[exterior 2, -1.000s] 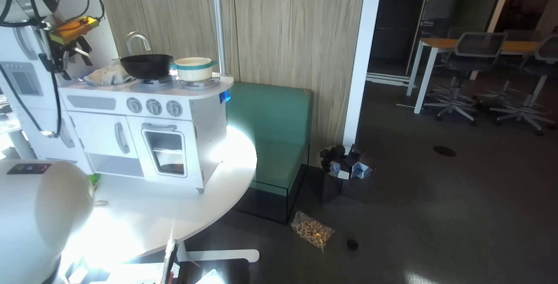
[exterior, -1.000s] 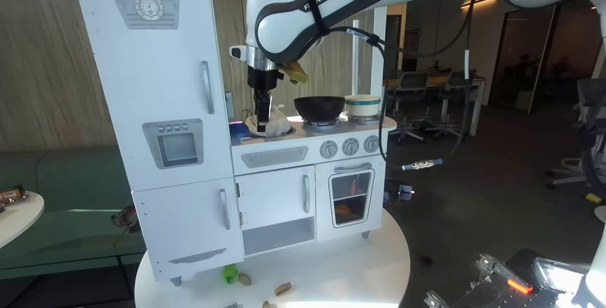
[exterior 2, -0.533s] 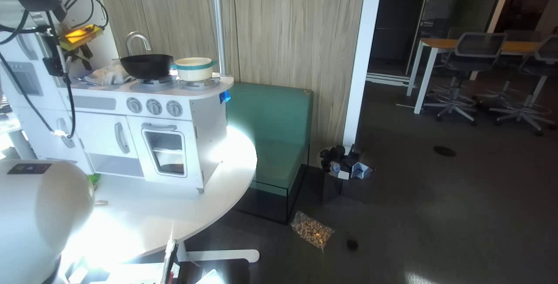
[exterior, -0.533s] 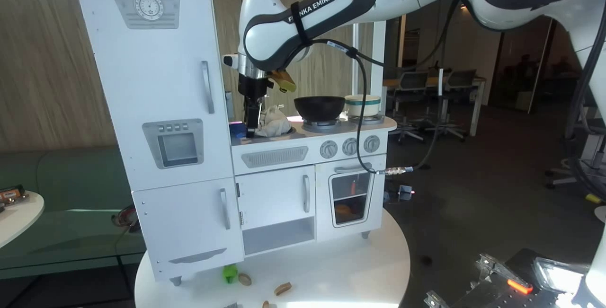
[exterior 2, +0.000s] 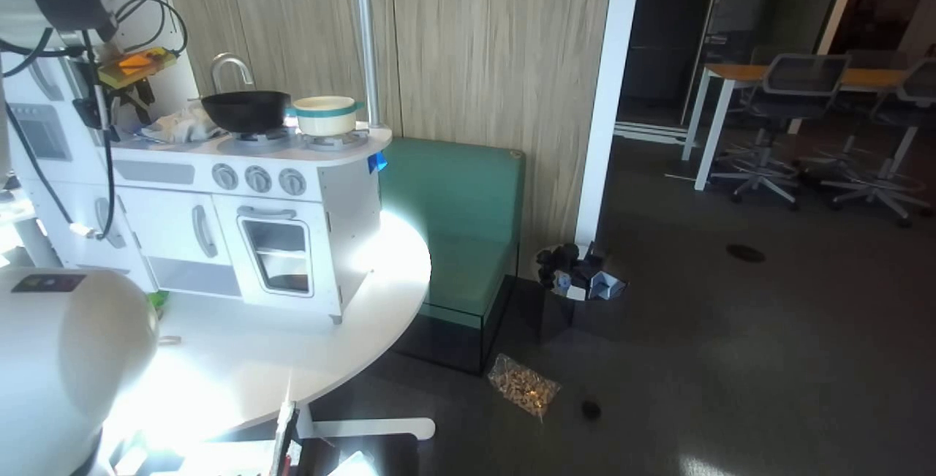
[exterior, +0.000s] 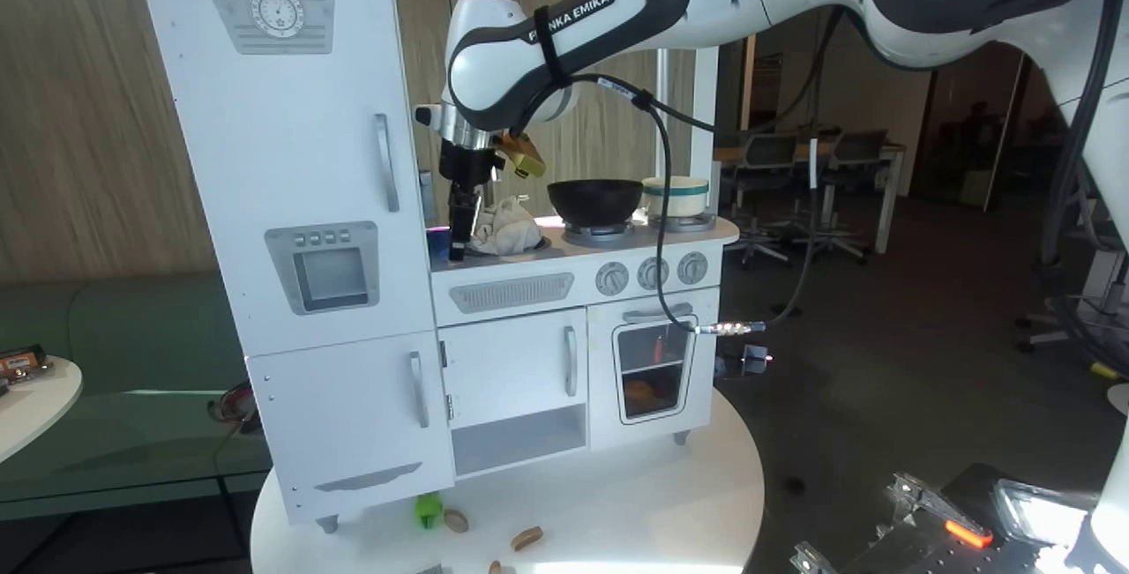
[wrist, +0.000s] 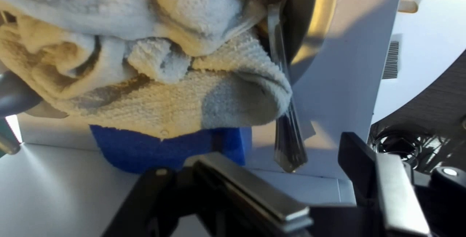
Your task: Pour the contents from the white pot into the black bowl, then use the spoon to stir in the black bowl
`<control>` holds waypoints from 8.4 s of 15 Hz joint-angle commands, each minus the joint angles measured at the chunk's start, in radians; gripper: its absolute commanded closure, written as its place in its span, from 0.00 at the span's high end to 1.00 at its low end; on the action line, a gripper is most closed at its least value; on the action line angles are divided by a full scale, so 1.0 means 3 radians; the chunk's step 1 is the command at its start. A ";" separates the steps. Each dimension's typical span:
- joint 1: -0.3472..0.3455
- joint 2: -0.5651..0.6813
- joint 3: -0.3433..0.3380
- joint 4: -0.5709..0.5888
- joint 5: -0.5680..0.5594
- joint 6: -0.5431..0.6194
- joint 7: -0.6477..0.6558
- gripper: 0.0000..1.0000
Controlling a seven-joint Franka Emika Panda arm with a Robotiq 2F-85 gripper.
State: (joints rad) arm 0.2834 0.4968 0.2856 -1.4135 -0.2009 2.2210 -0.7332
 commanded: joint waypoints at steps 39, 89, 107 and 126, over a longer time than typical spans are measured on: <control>-0.0842 -0.1691 -0.0236 -0.1996 0.3572 0.3124 -0.0400 0.03; -0.0764 -0.1164 -0.0053 -0.1894 0.2958 0.3661 -0.1046 0.04; -0.1486 -0.0914 0.1110 -0.1428 0.2895 0.3729 -0.1479 0.04; -0.3828 -0.0158 0.3653 -0.1613 0.2860 0.2259 -0.1895 0.04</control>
State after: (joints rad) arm -0.7830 0.4683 1.3318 -1.8601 0.6430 3.0160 -1.3066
